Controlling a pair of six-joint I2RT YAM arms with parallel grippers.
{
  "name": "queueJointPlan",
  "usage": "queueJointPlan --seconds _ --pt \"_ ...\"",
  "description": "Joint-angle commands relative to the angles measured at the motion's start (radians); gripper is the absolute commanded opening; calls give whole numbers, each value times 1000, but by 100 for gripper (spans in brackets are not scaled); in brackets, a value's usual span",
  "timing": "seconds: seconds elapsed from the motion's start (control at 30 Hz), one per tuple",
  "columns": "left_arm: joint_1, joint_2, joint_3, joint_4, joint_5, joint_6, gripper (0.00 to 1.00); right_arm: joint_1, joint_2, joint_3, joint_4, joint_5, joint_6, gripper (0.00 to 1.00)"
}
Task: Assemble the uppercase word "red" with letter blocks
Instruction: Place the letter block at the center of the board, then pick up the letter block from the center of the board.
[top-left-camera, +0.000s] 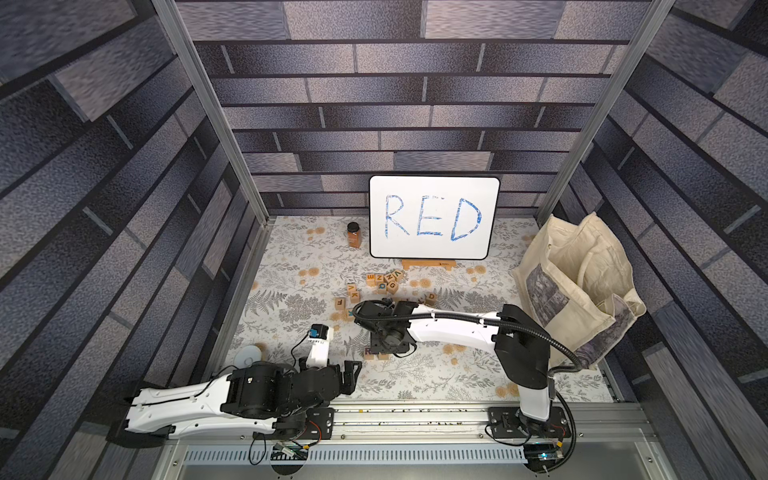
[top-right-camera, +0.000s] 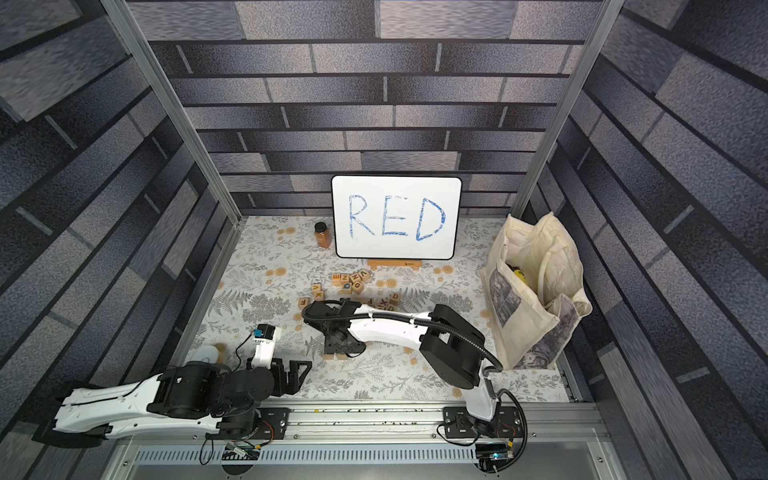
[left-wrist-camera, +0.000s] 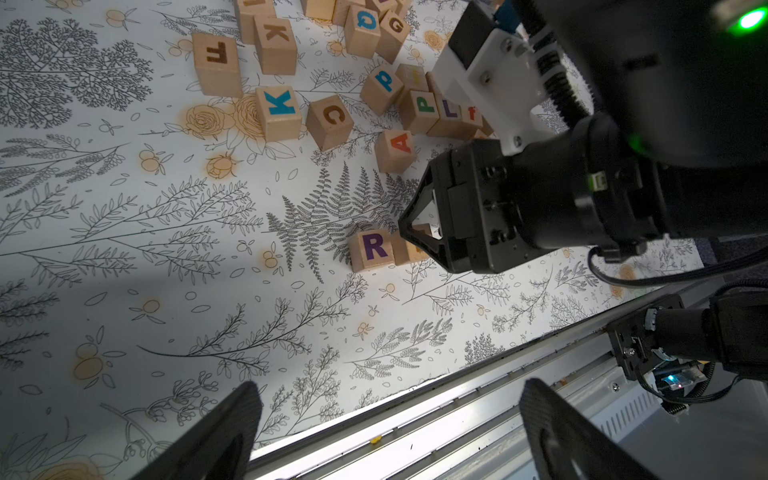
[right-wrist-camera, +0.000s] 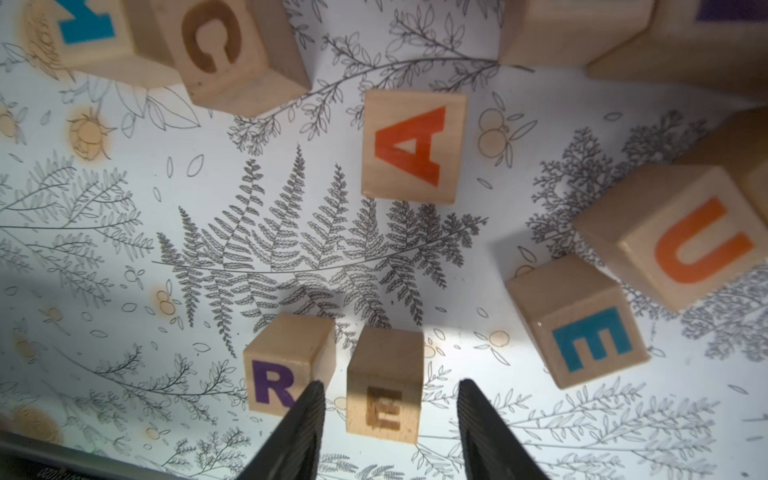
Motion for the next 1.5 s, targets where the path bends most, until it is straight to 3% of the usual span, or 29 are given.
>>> queueJointPlan --seconds 0.0,0.4,0.5,0.6,1.17,1.47 --pt "-8 -8 -16 10 -31 10 100 8 -45 17 -49 34 -2 56" --pt "5 -5 -12 38 -36 48 100 5 -81 39 -81 79 -34 78" --pt "27 -5 -8 53 -27 75 100 0 -87 46 -88 85 -41 86" --pt "66 -3 -4 74 2 115 100 -4 -93 48 -91 91 -44 100" --pt "471 83 24 213 399 403 100 -70 -139 45 -140 127 -19 100" --pt "574 163 45 266 516 482 100 -130 -156 29 -154 129 -4 100"
